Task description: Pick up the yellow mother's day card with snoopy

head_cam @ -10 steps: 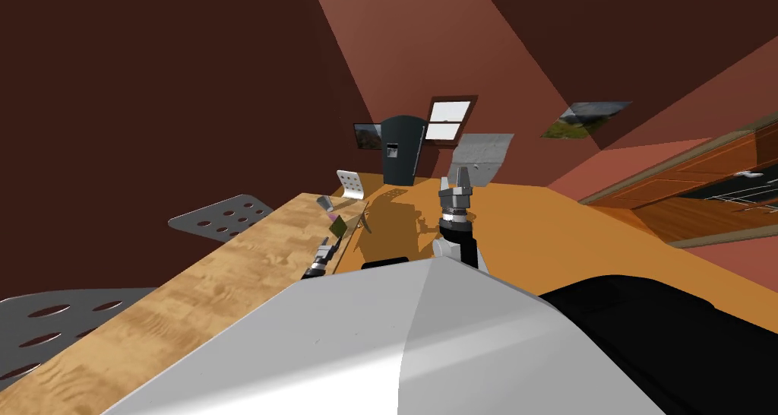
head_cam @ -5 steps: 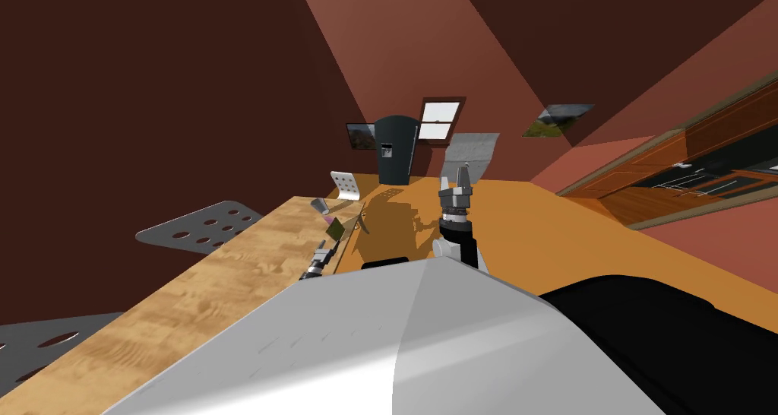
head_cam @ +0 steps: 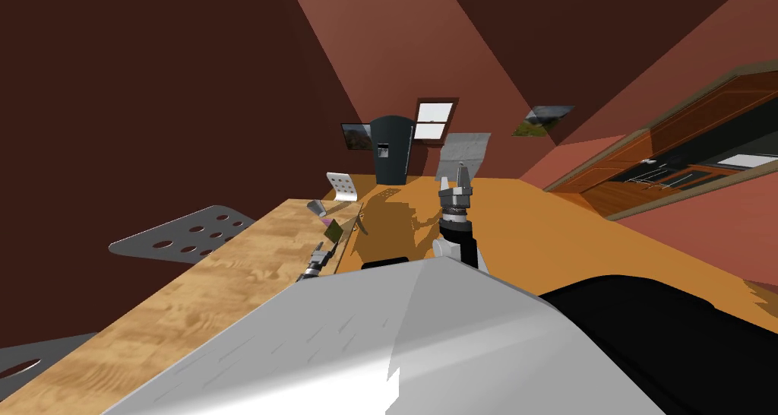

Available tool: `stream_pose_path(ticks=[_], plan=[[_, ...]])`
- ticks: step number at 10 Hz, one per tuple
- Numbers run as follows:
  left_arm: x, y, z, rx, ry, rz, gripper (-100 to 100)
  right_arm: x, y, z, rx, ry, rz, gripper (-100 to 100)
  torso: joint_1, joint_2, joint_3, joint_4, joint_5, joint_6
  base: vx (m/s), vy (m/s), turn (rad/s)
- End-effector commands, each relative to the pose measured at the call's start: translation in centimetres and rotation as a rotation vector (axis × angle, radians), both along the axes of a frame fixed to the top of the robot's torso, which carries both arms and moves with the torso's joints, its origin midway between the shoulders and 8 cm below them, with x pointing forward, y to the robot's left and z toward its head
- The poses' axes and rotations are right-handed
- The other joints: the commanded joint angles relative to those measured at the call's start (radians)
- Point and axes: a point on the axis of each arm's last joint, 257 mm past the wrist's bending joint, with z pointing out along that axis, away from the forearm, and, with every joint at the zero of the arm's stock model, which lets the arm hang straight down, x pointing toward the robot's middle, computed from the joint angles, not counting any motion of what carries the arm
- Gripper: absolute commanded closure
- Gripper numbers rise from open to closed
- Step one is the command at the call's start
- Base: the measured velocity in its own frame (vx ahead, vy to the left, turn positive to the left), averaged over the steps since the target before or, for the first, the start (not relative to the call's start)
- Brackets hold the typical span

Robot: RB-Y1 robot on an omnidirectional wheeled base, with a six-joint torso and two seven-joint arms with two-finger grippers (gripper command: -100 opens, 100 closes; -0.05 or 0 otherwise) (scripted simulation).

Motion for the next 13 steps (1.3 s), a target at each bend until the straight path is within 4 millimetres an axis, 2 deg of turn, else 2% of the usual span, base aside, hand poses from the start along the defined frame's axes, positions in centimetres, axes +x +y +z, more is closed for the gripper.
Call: stream_pose_path(ticks=[1, 2, 3, 7, 8, 9, 12, 13], plan=[[0.0, 0.0, 0.0, 0.000, 0.000, 0.000, 0, 0.0, 0.0, 0.0, 0.000, 0.000, 0.000, 0, 0.000, 0.000, 0.000, 0.000, 0.000, 0.000, 0.000, 0.000, 0.000], [0.0, 0.0, 0.0, 0.000, 0.000, 0.000, -100, 0.0, 0.0, 0.0, 0.000, 0.000, 0.000, 0, -0.001, 0.000, 0.000, 0.000, 0.000, 0.000, 0.000, 0.000, 0.000], [0.0, 0.0, 0.0, 0.000, 0.000, 0.000, 100, 0.0, 0.0, 0.0, 0.000, 0.000, 0.000, 0, -0.001, 0.000, 0.000, 0.000, 0.000, 0.000, 0.000, 0.000, 0.000], [0.0, 0.0, 0.0, 0.000, 0.000, 0.000, 100, 0.0, 0.0, 0.0, 0.000, 0.000, 0.000, 0, -0.001, 0.000, 0.000, 0.000, 0.000, 0.000, 0.000, 0.000, 0.000], [0.0, 0.0, 0.0, 0.000, 0.000, 0.000, 0, 0.0, 0.0, 0.0, 0.000, 0.000, 0.000, 0, -0.001, 0.000, 0.000, 0.000, 0.000, 0.000, 0.000, 0.000, 0.000], [0.8, 1.2, 0.7, 0.004, 0.001, -0.002, -100, 0.0, 0.0, 0.0, 0.000, 0.000, 0.000, 0, -0.001, 0.000, 0.000, 0.000, 0.000, 0.000, -0.043, -0.037, -0.034], [1.4, 2.3, 1.3, 0.007, 0.003, -0.002, -100, 0.0, 0.0, 0.0, 0.000, 0.000, 0.000, 0, -0.004, 0.003, 0.002, 0.001, -0.001, 0.000, -0.046, -0.041, -0.018], [2.1, 3.4, 1.9, 0.009, 0.006, -0.002, -100, 0.0, 0.0, 0.0, 0.000, 0.000, 0.000, 0, -0.003, 0.002, 0.001, 0.001, -0.001, 0.000, -0.043, -0.043, -0.038]])
